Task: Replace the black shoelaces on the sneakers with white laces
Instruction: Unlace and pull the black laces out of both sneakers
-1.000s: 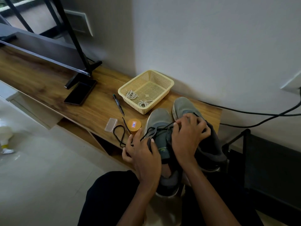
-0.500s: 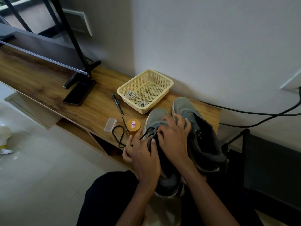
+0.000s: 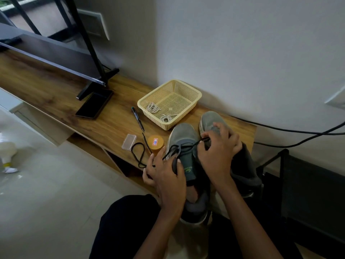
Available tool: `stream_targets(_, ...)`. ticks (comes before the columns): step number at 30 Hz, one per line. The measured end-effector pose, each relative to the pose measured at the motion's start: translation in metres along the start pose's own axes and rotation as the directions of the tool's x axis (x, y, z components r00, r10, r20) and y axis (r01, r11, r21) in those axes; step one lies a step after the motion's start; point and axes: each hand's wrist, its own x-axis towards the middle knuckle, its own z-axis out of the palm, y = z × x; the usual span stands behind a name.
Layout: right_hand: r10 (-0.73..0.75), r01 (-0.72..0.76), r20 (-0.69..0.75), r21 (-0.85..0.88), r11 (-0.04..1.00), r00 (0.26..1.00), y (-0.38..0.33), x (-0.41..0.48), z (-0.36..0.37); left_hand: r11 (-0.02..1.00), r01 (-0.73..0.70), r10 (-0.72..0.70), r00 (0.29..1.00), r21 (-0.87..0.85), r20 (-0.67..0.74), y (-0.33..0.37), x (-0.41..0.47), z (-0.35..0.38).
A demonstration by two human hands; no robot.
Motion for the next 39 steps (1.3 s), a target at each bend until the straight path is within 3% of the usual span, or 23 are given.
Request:
stream_targets(3,-0.157,0.178,0.205,-0.086,0.980,0.966,-0.006,-0.002,0.002,0.997,0.038,-0.036,0.999,-0.060,0.029,0.003,0.000,-0.003)
stream_targets(6,-0.211,0.271,0.329,-0.147,0.951,0.920,-0.009,-0.010,0.012,0.998,0.036,-0.035,0.999,-0.055,0.018,0.003,-0.001,-0.002)
stream_targets(12,-0.238,0.278,0.228,-0.164,0.946,0.944,-0.009,-0.011,0.021,0.999,-0.001,0.002,0.999,0.033,-0.042,0.003,-0.001,0.001)
stream_targets(20,0.042,-0.032,0.053,-0.165,0.986,0.998,0.003,0.009,-0.004,0.997,0.011,-0.008,0.999,0.076,-0.050,0.002,-0.001,0.003)
stream_targets(24,0.054,-0.044,0.074,-0.127,0.991,0.996,-0.006,0.002,-0.003,0.999,-0.013,0.017,0.997,0.053,-0.081,0.000,0.000,0.005)
stream_targets(28,-0.147,0.181,0.246,-0.125,0.975,0.958,-0.017,-0.001,0.000,0.999,-0.031,0.033,0.994,0.025,-0.100,0.000,-0.001,0.005)
stream_targets(32,-0.159,0.272,0.439,-0.209,0.939,0.884,-0.012,-0.005,0.005,1.000,-0.011,0.010,0.996,-0.010,-0.089,0.002,-0.002,0.004)
stream_targets(34,-0.181,0.272,0.384,-0.197,0.942,0.905,-0.010,-0.008,0.011,1.000,-0.006,0.006,0.996,0.002,-0.087,0.003,-0.001,0.005)
stream_targets(39,-0.105,0.108,0.059,-0.060,0.992,0.993,-0.011,-0.016,0.019,0.998,-0.003,0.009,0.996,0.065,-0.093,0.004,-0.001,0.006)
